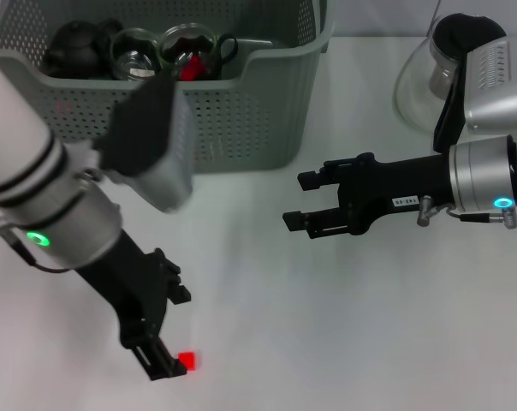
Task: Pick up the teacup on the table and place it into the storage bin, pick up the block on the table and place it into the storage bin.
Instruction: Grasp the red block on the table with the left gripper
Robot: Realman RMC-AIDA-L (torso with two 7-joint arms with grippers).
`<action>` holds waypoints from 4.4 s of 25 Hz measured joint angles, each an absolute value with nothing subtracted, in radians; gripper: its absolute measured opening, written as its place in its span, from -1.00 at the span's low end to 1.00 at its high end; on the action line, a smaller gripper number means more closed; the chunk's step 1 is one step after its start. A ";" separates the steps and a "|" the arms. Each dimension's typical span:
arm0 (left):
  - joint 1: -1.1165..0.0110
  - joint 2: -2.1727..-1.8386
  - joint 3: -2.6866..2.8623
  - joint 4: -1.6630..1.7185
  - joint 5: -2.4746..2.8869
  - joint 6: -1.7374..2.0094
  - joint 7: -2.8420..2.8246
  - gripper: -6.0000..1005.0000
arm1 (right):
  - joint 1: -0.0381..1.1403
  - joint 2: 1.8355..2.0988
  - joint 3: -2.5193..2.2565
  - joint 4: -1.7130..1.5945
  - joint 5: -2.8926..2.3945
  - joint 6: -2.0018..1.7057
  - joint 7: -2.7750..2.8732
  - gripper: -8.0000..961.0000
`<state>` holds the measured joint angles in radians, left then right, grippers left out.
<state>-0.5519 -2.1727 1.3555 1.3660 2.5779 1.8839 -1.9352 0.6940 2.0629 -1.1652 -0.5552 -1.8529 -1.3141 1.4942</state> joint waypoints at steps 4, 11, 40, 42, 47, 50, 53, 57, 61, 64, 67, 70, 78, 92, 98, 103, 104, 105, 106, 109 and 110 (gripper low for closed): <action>-0.533 -2.172 1.451 1.385 2.586 1.814 -1.973 0.88 | 0.696 2.066 -1.165 -0.555 -1.852 -1.301 1.494 0.60; -0.515 -2.172 1.542 1.405 2.614 1.780 -1.983 0.86 | 0.698 2.067 -1.148 -0.555 -1.848 -1.288 1.494 0.60; -0.357 -2.178 1.751 1.551 2.700 1.691 -2.138 0.59 | 0.702 2.085 -1.138 -0.556 -1.847 -1.230 1.467 0.60; -0.357 -2.178 1.762 1.554 2.702 1.689 -2.147 0.45 | 0.704 2.085 -1.138 -0.556 -1.848 -1.228 1.466 0.60; -0.357 -2.178 1.797 1.548 2.720 1.669 -2.165 0.35 | 0.701 2.085 -1.138 -0.555 -1.848 -1.227 1.459 0.60; -0.356 -2.178 1.813 1.547 2.726 1.661 -2.168 0.35 | 0.698 2.085 -1.137 -0.555 -1.846 -1.227 1.454 0.60; -0.355 -2.178 1.822 1.547 2.727 1.656 -2.169 0.34 | 0.697 2.085 -1.137 -0.555 -1.846 -1.227 1.453 0.60; -0.354 -2.178 1.825 1.546 2.728 1.655 -2.170 0.33 | 0.695 2.085 -1.137 -0.555 -1.847 -1.227 1.451 0.60; -0.354 -2.178 1.826 1.548 2.728 1.654 -2.174 0.31 | 0.695 2.085 -1.137 -0.555 -1.848 -1.227 1.451 0.60; -0.354 -2.178 1.828 1.551 2.728 1.654 -2.182 0.17 | 0.694 2.085 -1.137 -0.555 -1.849 -1.227 1.449 0.60; -0.354 -2.178 1.840 1.554 2.727 1.654 -2.191 0.03 | 0.689 2.085 -1.137 -0.555 -1.848 -1.227 1.441 0.60; -0.354 -2.178 1.850 1.555 2.727 1.653 -2.195 -0.11 | 0.687 2.085 -1.137 -0.555 -1.847 -1.227 1.439 0.60; -0.354 -2.178 1.865 1.555 2.727 1.653 -2.205 -0.35 | 0.684 2.086 -1.137 -0.555 -1.847 -1.227 1.439 0.60; -0.350 -2.178 1.886 1.547 2.761 1.613 -2.222 -0.46 | 0.684 2.086 -1.137 -0.555 -1.848 -1.227 1.439 0.60; -0.343 -2.178 1.910 1.554 2.767 1.615 -2.223 -0.51 | 0.683 2.086 -1.137 -0.555 -1.848 -1.227 1.439 0.60; -0.340 -2.178 1.917 1.560 2.769 1.616 -2.223 -0.55 | 0.683 2.086 -1.137 -0.555 -1.847 -1.227 1.439 0.60; -0.340 -2.178 1.918 1.560 2.769 1.616 -2.223 -0.56 | 0.682 2.086 -1.137 -0.555 -1.847 -1.227 1.439 0.60; -0.340 -2.178 1.918 1.561 2.769 1.616 -2.223 -0.56 | 0.682 2.086 -1.137 -0.555 -1.847 -1.227 1.439 0.60; -0.340 -2.178 1.918 1.561 2.769 1.616 -2.223 -0.57 | 0.682 2.086 -1.137 -0.555 -1.847 -1.227 1.439 0.60; -0.341 -2.178 1.913 1.568 2.769 1.615 -2.225 -0.59 | 0.680 2.086 -1.137 -0.555 -1.847 -1.227 1.439 0.60; -0.340 -2.178 1.912 1.574 2.769 1.615 -2.226 -0.60 | 0.679 2.086 -1.137 -0.555 -1.847 -1.227 1.439 0.60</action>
